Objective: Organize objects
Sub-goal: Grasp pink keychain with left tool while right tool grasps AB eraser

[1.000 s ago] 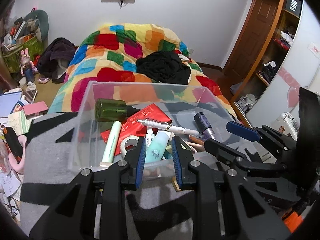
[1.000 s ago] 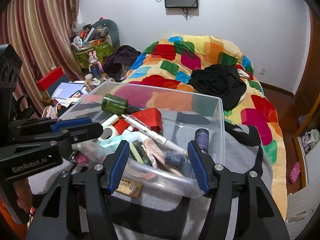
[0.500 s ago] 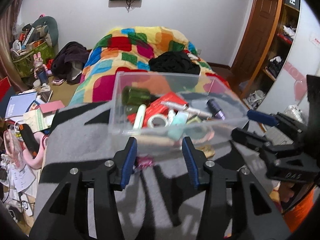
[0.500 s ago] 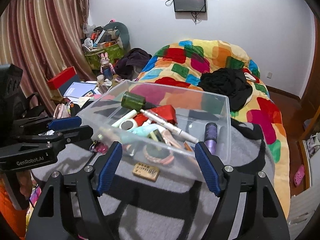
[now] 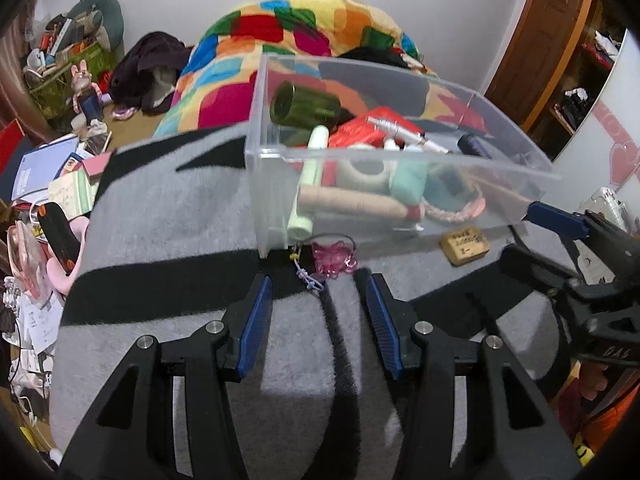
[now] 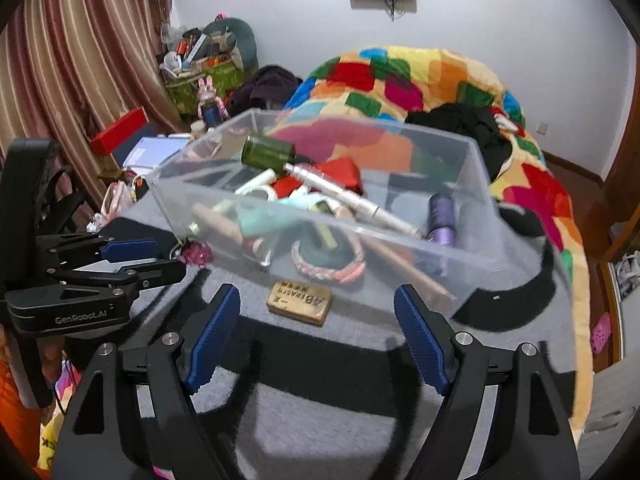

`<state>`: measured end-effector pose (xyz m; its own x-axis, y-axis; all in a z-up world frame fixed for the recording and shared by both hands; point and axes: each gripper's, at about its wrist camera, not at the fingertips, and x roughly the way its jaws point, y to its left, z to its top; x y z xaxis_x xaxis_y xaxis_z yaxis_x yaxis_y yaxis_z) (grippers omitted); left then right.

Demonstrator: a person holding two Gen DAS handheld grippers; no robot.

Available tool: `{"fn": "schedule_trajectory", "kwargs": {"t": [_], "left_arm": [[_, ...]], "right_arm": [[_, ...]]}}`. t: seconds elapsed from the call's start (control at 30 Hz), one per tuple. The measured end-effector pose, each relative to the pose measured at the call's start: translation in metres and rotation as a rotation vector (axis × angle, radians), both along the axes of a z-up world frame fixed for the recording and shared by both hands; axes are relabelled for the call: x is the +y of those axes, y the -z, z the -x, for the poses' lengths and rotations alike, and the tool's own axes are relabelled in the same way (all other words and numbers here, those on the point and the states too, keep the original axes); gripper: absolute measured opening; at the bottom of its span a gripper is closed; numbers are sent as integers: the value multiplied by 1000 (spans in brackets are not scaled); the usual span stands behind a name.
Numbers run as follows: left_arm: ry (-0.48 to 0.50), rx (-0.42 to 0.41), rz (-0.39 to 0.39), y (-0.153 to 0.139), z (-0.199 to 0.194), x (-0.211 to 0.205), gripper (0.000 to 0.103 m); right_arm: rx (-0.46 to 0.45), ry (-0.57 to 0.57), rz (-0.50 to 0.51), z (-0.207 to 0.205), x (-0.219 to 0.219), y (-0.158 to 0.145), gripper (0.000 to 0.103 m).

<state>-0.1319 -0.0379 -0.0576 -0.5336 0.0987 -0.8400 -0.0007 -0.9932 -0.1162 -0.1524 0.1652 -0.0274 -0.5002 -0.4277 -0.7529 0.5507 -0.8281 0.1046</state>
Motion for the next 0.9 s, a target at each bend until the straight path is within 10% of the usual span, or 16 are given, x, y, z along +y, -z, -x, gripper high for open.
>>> {"fn": "schedule_trajectory", "kwargs": {"t": [0.43, 0.5, 0.9], "left_arm": [[17, -17, 60, 8, 23, 20, 49], [12, -2, 79, 9, 22, 22, 37], [14, 59, 37, 5, -10, 16, 24]], "right_arm": [[-80, -7, -83, 12, -20, 26, 48], [-84, -2, -65, 13, -16, 26, 40], [-53, -14, 5, -8, -3, 23, 39]]}}
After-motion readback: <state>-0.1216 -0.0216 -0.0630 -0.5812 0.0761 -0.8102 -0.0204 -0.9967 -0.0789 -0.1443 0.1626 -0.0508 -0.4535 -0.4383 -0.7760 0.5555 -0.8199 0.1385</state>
